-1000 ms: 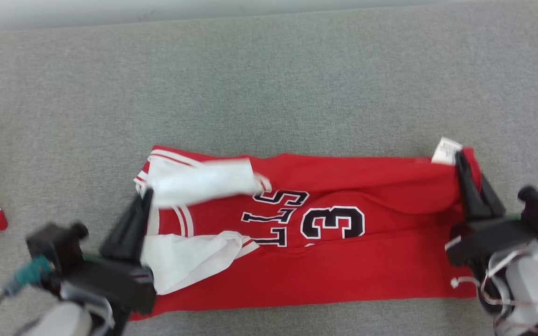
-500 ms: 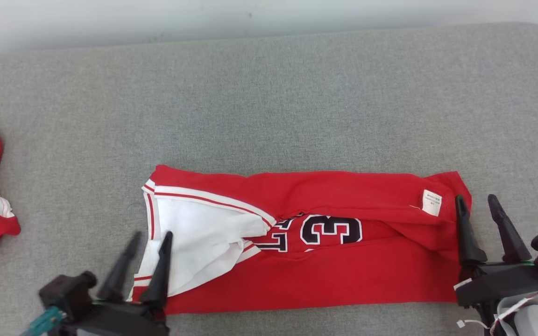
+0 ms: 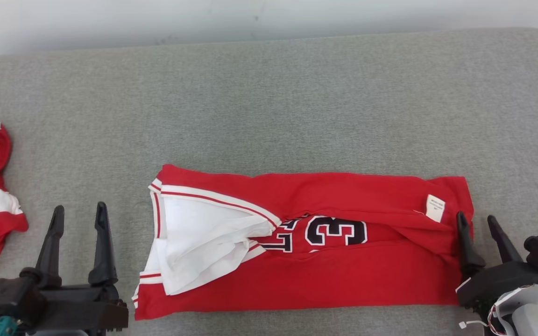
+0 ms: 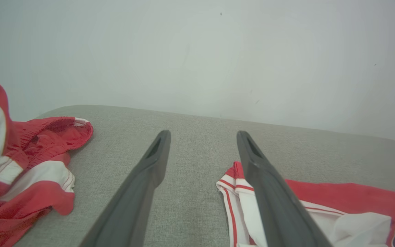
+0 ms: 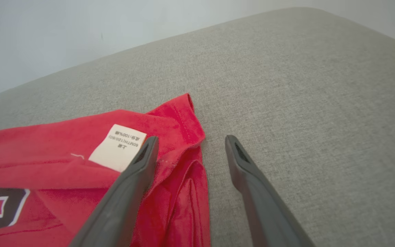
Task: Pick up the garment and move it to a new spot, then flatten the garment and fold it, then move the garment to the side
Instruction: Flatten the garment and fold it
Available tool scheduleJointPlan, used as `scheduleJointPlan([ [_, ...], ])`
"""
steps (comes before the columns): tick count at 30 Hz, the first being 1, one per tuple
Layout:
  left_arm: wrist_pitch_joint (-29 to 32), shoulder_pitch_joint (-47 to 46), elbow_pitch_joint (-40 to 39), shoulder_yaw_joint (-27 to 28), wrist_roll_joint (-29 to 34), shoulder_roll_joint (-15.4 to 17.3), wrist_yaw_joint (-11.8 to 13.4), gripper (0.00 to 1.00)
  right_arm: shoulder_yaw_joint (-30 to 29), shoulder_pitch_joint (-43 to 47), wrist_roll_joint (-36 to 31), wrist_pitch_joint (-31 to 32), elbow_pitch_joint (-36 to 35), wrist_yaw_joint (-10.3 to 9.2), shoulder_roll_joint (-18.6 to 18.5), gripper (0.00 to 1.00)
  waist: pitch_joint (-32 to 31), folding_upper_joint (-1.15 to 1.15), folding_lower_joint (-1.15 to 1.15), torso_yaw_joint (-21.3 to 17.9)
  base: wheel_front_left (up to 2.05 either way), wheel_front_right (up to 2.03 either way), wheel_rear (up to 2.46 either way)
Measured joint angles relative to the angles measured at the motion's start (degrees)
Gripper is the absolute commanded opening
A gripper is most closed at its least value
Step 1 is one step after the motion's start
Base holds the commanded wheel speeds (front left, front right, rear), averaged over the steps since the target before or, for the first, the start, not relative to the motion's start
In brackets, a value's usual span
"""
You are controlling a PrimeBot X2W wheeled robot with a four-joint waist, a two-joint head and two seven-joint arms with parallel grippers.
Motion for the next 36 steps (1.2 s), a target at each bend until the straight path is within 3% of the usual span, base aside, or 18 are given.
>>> scheduleJointPlan([
  [6, 0.00, 0.49, 1.99, 3.23, 3.31, -2.21, -2.14, 1.00, 3.01, -1.60, 2.02, -0.35, 6.76, -0.01, 0.48, 1.00, -0.03, 0.00, 0.00, 1.35, 0.00, 0.00, 0.00],
  [7, 0.00, 0.49, 1.99, 3.23, 3.31, -2.21, -2.14, 1.00, 3.01, -1.60, 2.02, -0.35, 6.76, -0.01, 0.48, 0.73, -0.03, 0.00, 0.00, 1.35, 0.00, 0.00, 0.00],
  [8, 0.00, 0.81, 2.29, 4.09, 4.23, -2.60, -2.50, 1.00, 4.42, -1.99, 3.10, -0.53, 7.86, -0.02, 0.48, 0.00, -0.31, 0.00, 0.00, 1.46, 0.00, 0.00, 0.00],
  [16, 0.00, 2.03, 2.87, 5.66, 6.09, -3.38, -3.25, 1.00, 6.76, -2.98, 6.19, -1.30, 10.04, 0.01, -0.45, 0.00, -1.91, 0.01, 0.00, 1.11, 0.00, 0.00, 0.00],
  [27, 0.00, 3.03, 3.92, 6.41, 6.69, -3.66, -3.82, 1.00, 1.43, -4.64, 8.00, -1.70, 15.36, 0.00, -13.21, 0.00, -4.93, 0.01, 0.00, 0.35, 0.00, 0.00, 0.00],
  [32, 0.00, 3.66, 4.55, 6.34, 6.70, -3.71, -4.11, 1.00, 2.91, -4.78, 8.73, -0.64, 13.43, 0.00, -13.37, 0.00, -5.87, 0.01, 0.00, 0.00, 0.00, 0.00, 0.00],
  [36, 0.00, 4.88, 5.24, 5.92, 6.80, -3.74, -4.11, 1.00, 6.00, -4.14, 9.04, -0.16, 8.08, 0.00, -10.88, 0.00, -6.96, 0.00, -0.01, -0.19, 0.00, 0.00, 0.00],
])
